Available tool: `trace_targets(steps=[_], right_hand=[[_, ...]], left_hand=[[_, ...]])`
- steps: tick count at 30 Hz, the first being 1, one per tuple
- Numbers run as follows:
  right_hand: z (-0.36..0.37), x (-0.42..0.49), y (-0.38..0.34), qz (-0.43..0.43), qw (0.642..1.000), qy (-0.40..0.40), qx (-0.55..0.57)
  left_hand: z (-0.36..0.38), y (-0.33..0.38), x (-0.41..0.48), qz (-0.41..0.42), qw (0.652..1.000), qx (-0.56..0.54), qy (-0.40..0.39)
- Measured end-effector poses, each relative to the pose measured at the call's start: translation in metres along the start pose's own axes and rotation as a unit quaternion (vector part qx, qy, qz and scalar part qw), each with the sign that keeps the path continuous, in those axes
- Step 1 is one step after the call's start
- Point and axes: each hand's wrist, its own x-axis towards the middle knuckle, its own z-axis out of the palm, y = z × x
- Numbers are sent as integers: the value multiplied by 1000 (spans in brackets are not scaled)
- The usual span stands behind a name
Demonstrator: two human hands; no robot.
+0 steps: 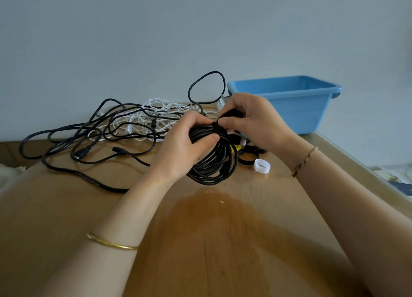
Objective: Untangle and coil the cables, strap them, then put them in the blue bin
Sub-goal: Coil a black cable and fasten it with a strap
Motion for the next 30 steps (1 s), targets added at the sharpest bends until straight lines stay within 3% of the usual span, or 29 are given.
trace_targets(steps=[10,30], right_hand=[[-14,18,2,62,981,-117,144],[-12,25,11,84,966,-142,200]], left_hand=[[-3,1,0,12,1000,4,-12],[-6,0,0,10,1000,11,-13]])
